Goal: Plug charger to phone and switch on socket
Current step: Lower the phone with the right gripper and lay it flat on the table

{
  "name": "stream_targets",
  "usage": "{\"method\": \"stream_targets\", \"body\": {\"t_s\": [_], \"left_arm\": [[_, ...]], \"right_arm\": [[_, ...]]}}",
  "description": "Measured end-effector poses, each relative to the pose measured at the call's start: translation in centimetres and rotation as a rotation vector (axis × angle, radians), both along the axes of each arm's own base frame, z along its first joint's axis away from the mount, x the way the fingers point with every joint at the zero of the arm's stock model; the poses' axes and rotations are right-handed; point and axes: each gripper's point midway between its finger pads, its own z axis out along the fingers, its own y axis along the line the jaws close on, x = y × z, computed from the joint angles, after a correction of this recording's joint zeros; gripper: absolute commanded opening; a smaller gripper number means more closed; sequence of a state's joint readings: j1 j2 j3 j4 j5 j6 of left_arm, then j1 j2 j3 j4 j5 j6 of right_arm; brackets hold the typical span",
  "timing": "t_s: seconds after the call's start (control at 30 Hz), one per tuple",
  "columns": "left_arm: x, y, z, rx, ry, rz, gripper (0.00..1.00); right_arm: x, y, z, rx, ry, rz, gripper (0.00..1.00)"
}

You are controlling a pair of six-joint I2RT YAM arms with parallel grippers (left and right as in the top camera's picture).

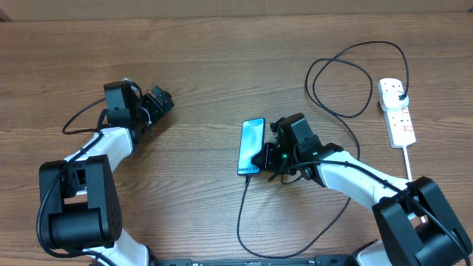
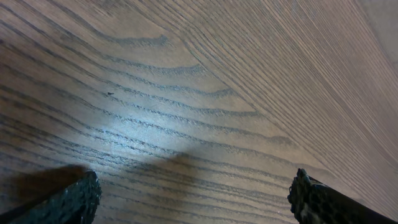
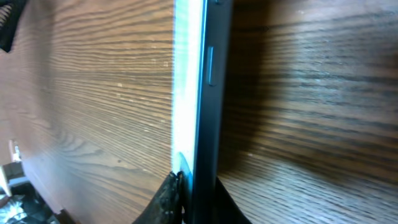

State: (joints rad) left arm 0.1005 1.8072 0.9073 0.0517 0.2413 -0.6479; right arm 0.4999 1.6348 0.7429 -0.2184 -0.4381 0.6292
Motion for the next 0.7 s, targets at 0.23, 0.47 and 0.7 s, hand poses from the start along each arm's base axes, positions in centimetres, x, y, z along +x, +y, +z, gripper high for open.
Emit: {"method": "stream_targets", "body": {"t_s": [0.23,0.47,0.7], "left_arm": [[0.0,0.0,0.0,0.0,0.0,0.0,0.99],[0.0,0.0,0.0,0.0,0.0,0.0,1.0],[0.0,0.0,0.0,0.0,0.0,0.0,1.0]], "right_arm": [[0.0,0.0,-0.1,-0.002,0.002,0.0,0.14],[0.2,-0.3,-0.2,-0.019,-0.008,-0.011,0.14],[1.0,-0.7,-0.4,-0.049,-0.042,-0.036,0.14]]}}
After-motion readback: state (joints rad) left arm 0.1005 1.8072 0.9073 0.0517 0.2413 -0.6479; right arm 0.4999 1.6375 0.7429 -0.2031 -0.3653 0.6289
